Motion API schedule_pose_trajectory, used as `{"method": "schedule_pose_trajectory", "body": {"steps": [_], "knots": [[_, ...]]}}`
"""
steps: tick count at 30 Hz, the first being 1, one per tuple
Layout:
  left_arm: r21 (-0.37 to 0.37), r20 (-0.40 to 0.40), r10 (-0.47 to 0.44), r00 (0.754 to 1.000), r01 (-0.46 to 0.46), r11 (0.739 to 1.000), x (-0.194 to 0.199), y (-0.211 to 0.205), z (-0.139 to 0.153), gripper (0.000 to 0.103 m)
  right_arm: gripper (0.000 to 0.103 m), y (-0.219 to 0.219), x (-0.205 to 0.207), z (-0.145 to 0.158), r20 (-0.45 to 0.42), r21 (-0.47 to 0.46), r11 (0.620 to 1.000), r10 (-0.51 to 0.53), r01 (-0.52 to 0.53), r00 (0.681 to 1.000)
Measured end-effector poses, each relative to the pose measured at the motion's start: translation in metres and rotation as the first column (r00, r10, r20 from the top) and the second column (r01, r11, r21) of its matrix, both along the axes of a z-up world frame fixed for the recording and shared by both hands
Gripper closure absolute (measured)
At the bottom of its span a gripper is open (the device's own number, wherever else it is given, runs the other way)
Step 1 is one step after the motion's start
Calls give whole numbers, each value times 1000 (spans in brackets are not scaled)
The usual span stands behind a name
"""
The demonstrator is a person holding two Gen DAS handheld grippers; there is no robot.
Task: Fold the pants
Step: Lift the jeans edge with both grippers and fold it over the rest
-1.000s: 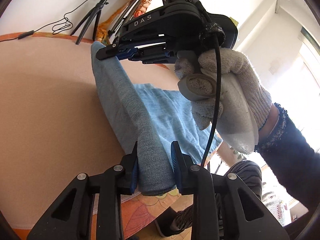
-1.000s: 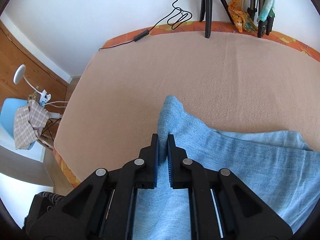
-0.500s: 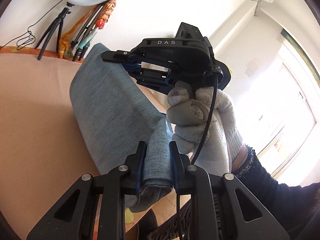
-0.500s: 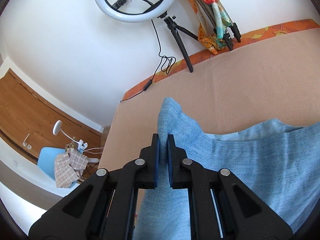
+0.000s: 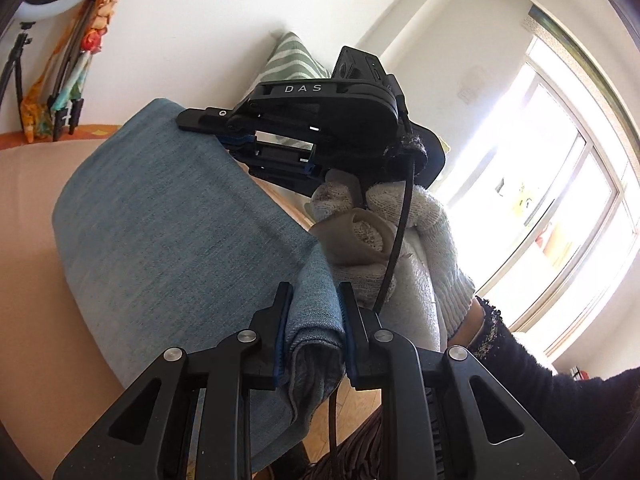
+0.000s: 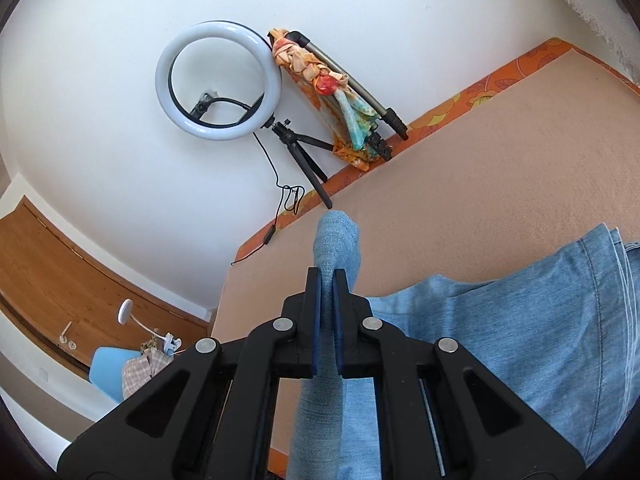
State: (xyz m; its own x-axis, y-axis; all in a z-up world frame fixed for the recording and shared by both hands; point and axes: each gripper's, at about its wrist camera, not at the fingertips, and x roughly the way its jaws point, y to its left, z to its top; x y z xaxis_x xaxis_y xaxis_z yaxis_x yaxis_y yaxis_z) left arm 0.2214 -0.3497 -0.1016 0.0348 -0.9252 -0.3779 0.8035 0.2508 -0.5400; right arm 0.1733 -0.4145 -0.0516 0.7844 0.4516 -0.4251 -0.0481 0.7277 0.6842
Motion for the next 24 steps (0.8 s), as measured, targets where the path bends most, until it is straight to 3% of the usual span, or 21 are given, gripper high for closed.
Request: {"method": "schedule_pose_trajectory", "body": {"steps": [11,24], "knots": [[13,-4,-126,992,126,992,7,-54,4,87,97,-75,-42,-12,17,33,992,-125,124,992],[26,-95,-165,982,168,985,10,-37,0,87,97,-144,-46,-56,-70,72,979,-188,193,980]]}}
